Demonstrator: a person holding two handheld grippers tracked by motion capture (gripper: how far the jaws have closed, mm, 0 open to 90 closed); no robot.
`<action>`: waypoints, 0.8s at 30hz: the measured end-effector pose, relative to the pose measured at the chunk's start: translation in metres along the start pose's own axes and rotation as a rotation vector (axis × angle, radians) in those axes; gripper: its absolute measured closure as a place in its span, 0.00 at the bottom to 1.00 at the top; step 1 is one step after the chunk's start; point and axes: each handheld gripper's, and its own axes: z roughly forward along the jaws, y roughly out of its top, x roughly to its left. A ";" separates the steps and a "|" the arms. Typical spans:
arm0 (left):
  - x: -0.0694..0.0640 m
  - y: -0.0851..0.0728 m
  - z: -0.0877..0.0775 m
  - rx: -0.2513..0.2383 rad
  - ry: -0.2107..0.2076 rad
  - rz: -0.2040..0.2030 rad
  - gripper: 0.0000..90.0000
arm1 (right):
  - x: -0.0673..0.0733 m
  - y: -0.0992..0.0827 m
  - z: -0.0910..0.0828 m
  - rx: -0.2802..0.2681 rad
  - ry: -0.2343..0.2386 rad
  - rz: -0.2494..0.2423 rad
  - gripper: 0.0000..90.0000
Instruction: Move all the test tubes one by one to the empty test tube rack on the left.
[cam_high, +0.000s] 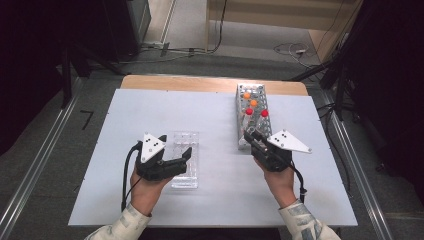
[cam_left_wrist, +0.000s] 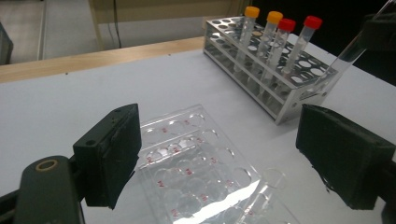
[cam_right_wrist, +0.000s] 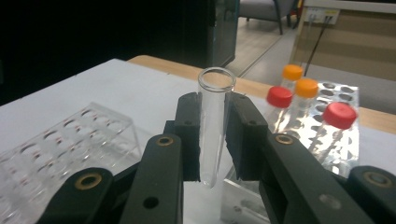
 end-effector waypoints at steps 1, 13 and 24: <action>-0.002 0.000 0.000 -0.001 -0.002 0.004 0.17 | 0.002 -0.002 0.000 0.007 0.009 -0.004 0.81; -0.028 0.000 0.001 0.018 -0.090 0.043 0.17 | 0.039 -0.028 0.001 0.116 0.130 -0.071 0.81; -0.053 -0.001 0.010 0.026 -0.185 0.059 0.29 | 0.054 -0.037 0.004 0.147 0.162 -0.092 0.81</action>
